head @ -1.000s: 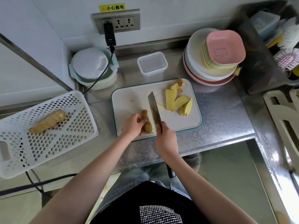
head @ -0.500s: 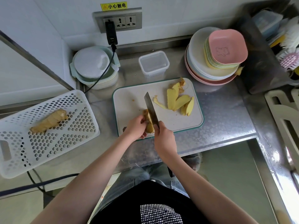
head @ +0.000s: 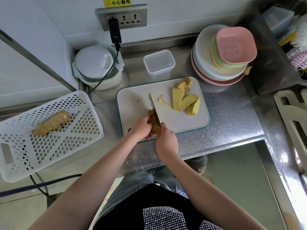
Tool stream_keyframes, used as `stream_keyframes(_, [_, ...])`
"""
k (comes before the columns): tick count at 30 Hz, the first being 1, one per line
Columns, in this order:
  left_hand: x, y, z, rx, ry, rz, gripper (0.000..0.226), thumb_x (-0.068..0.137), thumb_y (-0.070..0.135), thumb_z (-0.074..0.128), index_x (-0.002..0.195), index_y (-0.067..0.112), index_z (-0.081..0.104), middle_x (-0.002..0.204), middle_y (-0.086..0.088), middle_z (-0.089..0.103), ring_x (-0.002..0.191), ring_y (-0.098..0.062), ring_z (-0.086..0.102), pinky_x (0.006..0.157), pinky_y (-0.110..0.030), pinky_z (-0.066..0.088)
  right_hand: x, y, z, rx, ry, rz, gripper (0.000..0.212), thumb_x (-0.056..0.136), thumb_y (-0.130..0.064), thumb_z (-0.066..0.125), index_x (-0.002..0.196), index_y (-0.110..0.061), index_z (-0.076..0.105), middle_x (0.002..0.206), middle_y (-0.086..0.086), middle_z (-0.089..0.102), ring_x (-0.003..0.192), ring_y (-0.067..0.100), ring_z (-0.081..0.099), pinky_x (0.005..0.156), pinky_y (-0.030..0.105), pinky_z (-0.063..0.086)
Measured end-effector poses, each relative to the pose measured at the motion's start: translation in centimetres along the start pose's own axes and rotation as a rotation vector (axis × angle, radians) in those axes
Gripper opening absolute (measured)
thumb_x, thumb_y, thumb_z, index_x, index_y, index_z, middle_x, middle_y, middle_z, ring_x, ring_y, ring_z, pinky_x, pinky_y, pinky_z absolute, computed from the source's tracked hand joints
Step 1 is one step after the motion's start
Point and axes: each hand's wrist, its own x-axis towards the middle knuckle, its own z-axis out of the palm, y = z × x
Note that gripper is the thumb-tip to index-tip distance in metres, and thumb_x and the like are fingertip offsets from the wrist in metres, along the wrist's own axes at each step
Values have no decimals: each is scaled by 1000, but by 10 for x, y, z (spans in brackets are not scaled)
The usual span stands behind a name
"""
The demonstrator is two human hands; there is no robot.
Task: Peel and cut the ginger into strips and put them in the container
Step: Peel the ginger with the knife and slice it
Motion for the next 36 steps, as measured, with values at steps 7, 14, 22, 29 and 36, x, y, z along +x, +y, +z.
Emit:
stream_keyframes(7, [-4,8,-11,-13,72,11,30,101,33,34,90,11,51,73,-5,53,58,-23,55,54,-36,52,9,-2,1,-23,-17,26,10,98,-10,32,94,-14,39,81,9,51,78,32,56,61,36,42])
stream_keyframes(14, [14,43,12,504,314,82,33,97,6,33,123,1,51,120,-14,56,109,-29,56,80,-32,45,8,-1,6,-7,17,4,14,98,-13,31,98,-13,45,80,8,55,74,32,56,63,38,47])
stream_keyframes(22, [23,42,19,715,325,49,31,96,1,36,122,5,51,124,-10,54,115,-22,54,89,-24,43,11,-6,6,-4,21,9,20,94,-11,33,102,-14,50,75,1,51,73,28,54,63,35,46])
stream_keyframes(29, [14,3,14,669,353,229,44,101,35,24,130,4,38,129,-17,44,113,-35,43,89,-41,37,26,10,-16,-46,-21,-32,14,98,-15,34,98,-14,48,82,8,57,73,30,56,60,35,44])
stream_keyframes(36, [8,-47,25,974,290,373,70,97,47,31,151,10,7,158,-7,7,144,-28,4,119,-37,2,37,34,-35,-5,44,-5,26,102,-32,33,90,-12,45,84,12,57,76,33,56,63,37,46])
